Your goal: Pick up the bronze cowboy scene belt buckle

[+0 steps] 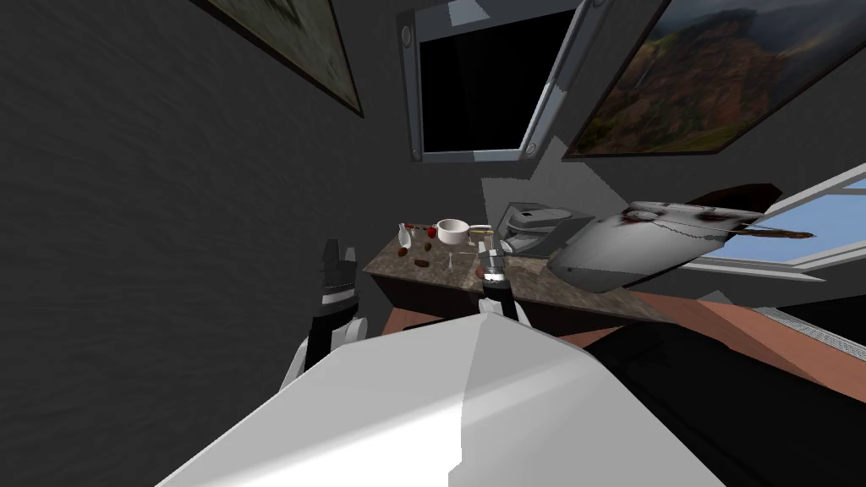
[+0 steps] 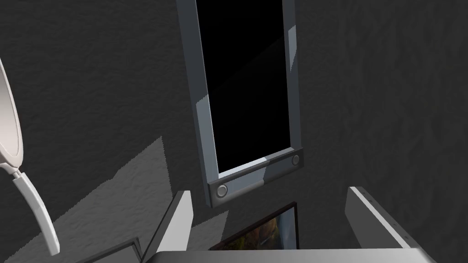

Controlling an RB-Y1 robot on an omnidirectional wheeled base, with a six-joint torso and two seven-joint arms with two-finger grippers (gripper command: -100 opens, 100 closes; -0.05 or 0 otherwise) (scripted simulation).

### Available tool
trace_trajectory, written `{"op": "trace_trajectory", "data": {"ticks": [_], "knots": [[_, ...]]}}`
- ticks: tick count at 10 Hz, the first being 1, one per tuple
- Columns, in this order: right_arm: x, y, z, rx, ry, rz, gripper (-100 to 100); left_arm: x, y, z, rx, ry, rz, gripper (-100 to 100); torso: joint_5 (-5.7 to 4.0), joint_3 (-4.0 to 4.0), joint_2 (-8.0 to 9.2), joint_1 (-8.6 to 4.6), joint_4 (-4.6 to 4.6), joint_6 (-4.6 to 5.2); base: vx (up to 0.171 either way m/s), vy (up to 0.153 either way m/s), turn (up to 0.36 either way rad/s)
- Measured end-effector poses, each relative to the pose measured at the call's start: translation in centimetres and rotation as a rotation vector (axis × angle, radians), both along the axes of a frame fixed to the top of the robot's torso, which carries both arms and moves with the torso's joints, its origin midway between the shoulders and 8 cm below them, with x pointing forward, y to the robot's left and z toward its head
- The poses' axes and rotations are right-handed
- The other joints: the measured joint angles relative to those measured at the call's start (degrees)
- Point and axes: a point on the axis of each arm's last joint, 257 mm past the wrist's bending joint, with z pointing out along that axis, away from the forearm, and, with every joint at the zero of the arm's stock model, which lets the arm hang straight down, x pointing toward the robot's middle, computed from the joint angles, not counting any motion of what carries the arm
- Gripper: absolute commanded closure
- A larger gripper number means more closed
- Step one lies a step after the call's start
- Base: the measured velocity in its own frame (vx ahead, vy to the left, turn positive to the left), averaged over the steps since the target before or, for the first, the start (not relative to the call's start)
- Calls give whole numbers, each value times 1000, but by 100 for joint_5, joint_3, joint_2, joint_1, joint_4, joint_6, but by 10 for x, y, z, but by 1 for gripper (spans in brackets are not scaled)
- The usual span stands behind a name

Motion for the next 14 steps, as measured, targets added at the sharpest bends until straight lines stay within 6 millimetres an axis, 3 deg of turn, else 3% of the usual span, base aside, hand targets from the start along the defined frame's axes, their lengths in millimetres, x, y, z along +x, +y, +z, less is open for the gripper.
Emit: {"op": "trace_trajectory", "data": {"ticks": [3,9,12,14], "knots": [[0,0,0,0,0,0,0,22,1,-7,11,36,-26,-100,-8,40,70,-37,15,1,-187,-99,15],[0,0,0,0,0,0,0,76,9,-16,-3,129,-45,-100,-9,15,25,-38,6,1,-82,-101,13],[0,0,0,0,0,0,0,106,15,-35,-28,197,-44,-100,-10,16,28,-46,6,1,-80,-104,7],[0,0,0,0,0,0,0,119,16,-30,-35,211,-45,-100,-6,10,15,-18,5,-1,-35,-49,0]]}}
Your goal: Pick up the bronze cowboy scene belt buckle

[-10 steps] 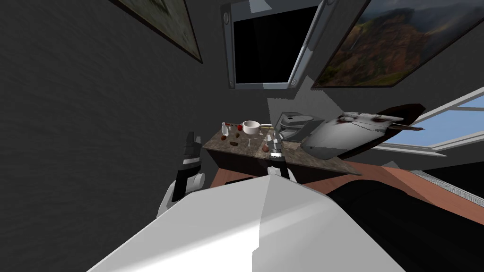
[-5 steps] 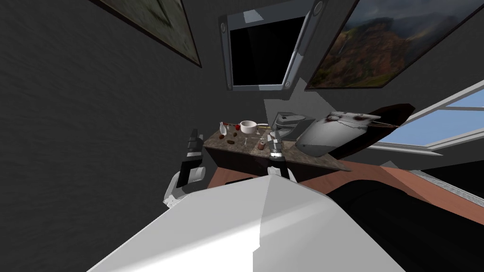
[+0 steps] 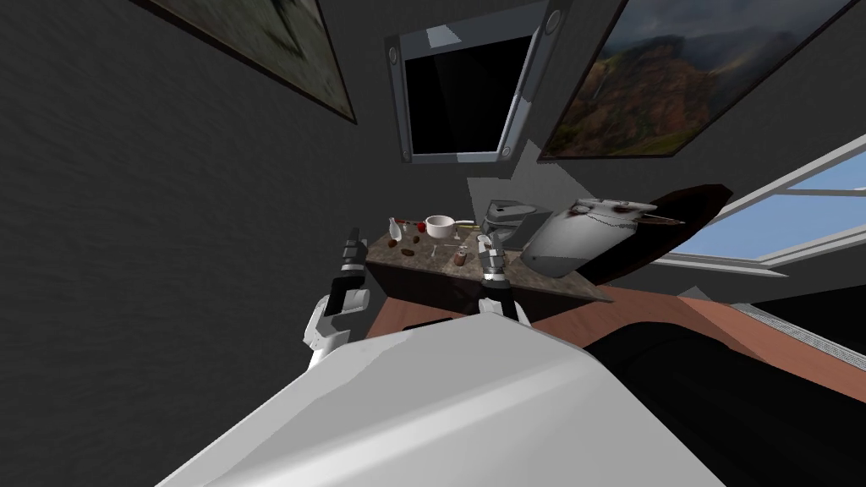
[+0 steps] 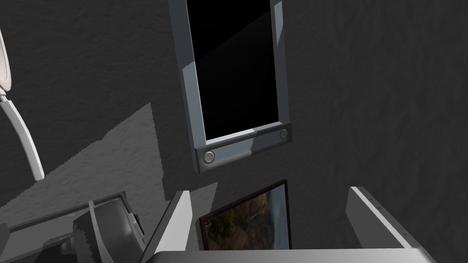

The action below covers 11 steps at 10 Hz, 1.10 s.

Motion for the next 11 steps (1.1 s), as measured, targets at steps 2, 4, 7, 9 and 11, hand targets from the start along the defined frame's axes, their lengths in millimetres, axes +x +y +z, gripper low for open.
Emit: {"op": "trace_trajectory", "data": {"ticks": [2,4,7,9,11], "knots": [[0,0,0,0,0,0,0,19,4,-2,-14,33,3,-100,-1,-5,-8,-6,-2,1,-48,-73,6],[0,0,0,0,0,0,0,37,8,-8,-32,74,8,-100,-3,3,6,-15,1,0,-73,-94,2],[0,0,0,0,0,0,0,62,10,-11,-54,122,13,-100,0,-6,-10,-2,-3,-1,-25,-66,-1],[0,0,0,0,0,0,0,80,14,-16,-72,164,20,-100,-1,-4,-6,-6,-2,0,-33,-48,1],[0,0,0,0,0,0,0,93,16,-20,-86,199,26,-100,0,-7,-11,-7,-3,0,-25,-71,-6]]}}
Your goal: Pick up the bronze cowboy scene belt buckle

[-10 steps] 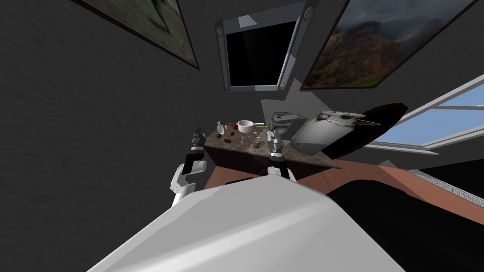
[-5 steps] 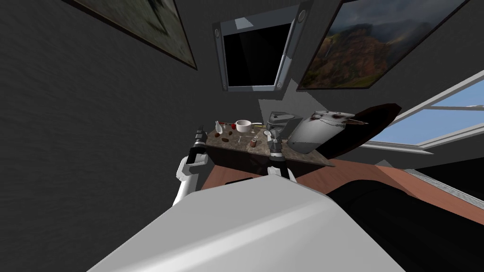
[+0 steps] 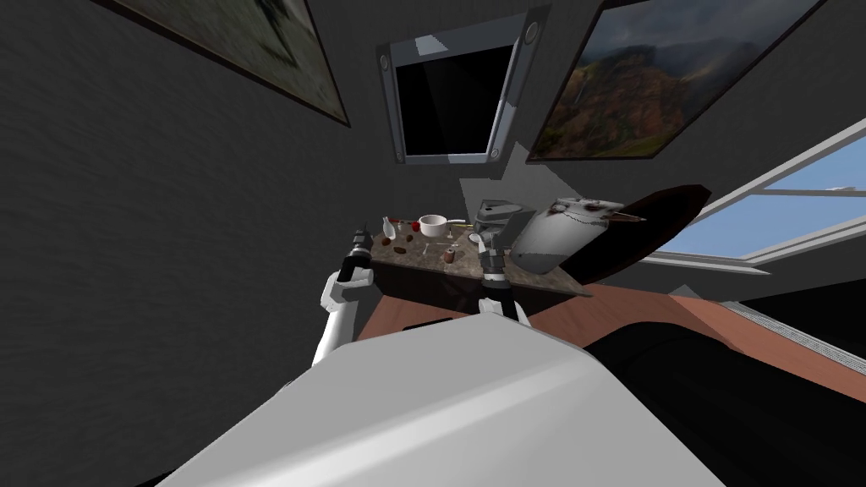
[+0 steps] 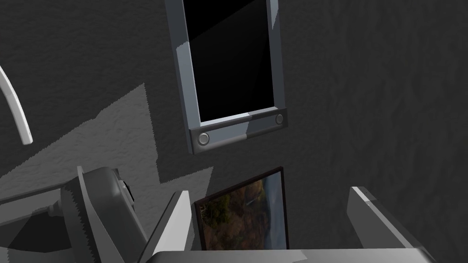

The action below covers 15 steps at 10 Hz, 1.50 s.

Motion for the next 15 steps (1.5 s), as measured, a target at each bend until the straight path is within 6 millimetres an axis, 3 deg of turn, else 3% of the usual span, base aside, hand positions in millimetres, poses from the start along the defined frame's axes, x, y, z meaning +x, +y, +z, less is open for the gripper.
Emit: {"op": "trace_trajectory", "data": {"ticks": [5,15], "knots": [[0,0,0,0,0,0,0,39,2,-13,-46,109,16,-100,1,-1,-3,7,0,0,-28,-58,-9],[0,0,0,0,0,0,0,92,-1,-50,-121,359,46,-100,4,-4,-7,21,-2,-4,-10,-34,-16]]}}
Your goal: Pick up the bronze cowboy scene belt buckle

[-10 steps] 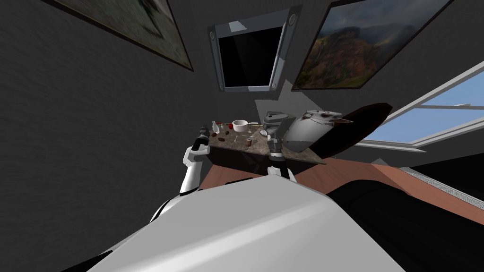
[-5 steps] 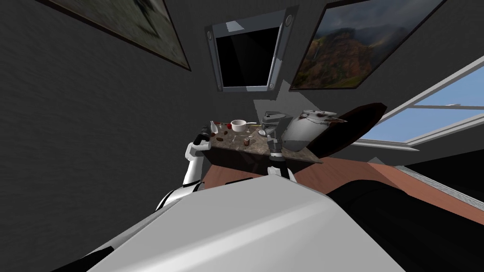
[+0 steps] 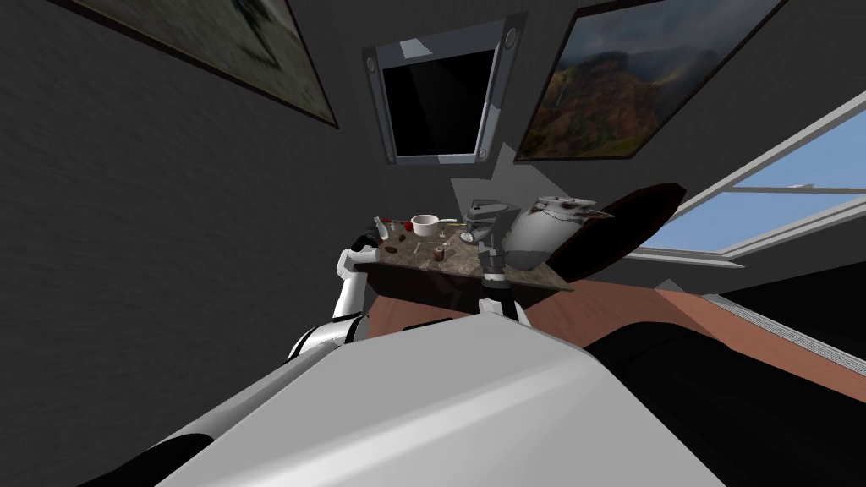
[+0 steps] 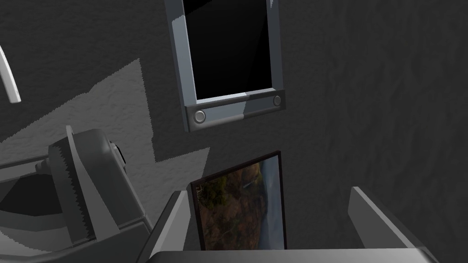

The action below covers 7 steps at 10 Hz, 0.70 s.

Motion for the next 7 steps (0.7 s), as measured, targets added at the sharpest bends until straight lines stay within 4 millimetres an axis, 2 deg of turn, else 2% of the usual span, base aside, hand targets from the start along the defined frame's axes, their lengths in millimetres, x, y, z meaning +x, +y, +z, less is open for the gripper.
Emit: {"op": "trace_trajectory", "data": {"ticks": [3,7], "knots": [[0,0,0,0,0,0,0,18,-5,-9,-20,87,7,-100,-2,-2,-4,-6,-1,2,5,-23,-34],[0,0,0,0,0,0,0,28,-12,-35,-37,215,14,-100,1,-4,-6,4,-2,0,15,-4,-34]]}}
